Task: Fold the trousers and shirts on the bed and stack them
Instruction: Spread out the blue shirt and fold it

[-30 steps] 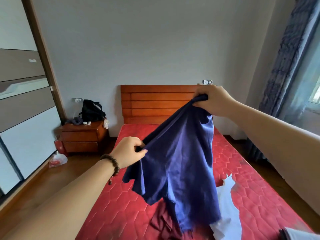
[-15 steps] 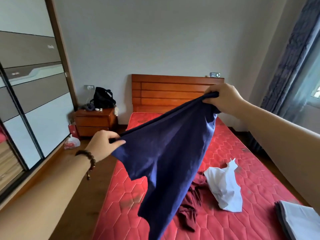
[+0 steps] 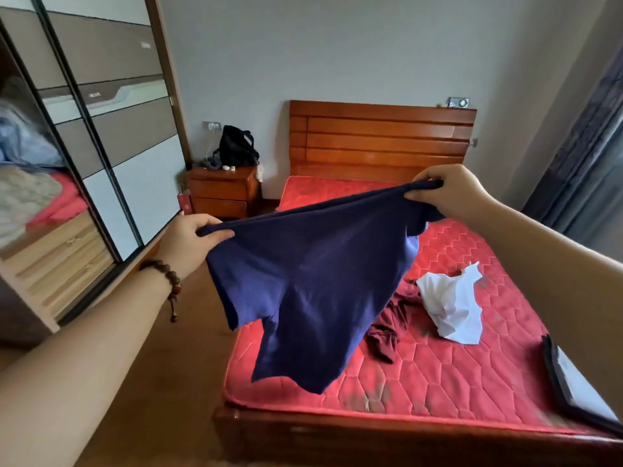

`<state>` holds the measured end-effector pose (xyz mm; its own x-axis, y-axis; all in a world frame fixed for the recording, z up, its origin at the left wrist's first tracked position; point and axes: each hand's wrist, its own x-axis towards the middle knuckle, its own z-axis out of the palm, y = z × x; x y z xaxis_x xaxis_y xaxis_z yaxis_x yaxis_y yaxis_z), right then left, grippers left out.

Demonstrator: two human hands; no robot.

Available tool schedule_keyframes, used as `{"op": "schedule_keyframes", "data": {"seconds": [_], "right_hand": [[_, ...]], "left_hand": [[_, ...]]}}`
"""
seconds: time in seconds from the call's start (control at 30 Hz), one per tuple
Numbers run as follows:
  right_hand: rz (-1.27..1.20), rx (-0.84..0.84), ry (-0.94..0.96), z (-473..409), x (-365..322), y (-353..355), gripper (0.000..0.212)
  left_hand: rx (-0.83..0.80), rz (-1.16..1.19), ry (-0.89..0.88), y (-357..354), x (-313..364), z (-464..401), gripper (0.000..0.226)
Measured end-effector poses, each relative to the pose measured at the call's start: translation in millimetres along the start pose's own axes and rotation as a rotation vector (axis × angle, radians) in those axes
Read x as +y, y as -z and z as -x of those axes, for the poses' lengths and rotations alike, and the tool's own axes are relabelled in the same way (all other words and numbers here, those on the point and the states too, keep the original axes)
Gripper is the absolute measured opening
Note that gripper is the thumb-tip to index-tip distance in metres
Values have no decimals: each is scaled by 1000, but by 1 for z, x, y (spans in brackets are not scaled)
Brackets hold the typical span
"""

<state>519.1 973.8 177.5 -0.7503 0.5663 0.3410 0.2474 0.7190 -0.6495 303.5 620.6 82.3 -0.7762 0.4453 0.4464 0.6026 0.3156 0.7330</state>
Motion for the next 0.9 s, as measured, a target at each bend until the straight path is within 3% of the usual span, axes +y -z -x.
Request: {"op": "schedule_keyframes", "data": {"seconds": [0.2,0.37,0.6,0.8,0.9], "right_hand": [[10,-15,-12,-15,-8,-27,13],[48,-63,-50,-62,18,-77,16],[117,-140,-160,-167,106,-208,17],[88,-195,-357,-219,196,-327,18],[109,-210,-396,-230,238,-380,15]], "left_hand": [[-17,143,167,0,-32,-2,27],[-42,231,274,-36,-83,-33,10],[-80,216,438,-123,-214,-110,18],[-223,128,558,-210,-320,-148,24],[-272,62,593,-254,-362,-155,11]]}}
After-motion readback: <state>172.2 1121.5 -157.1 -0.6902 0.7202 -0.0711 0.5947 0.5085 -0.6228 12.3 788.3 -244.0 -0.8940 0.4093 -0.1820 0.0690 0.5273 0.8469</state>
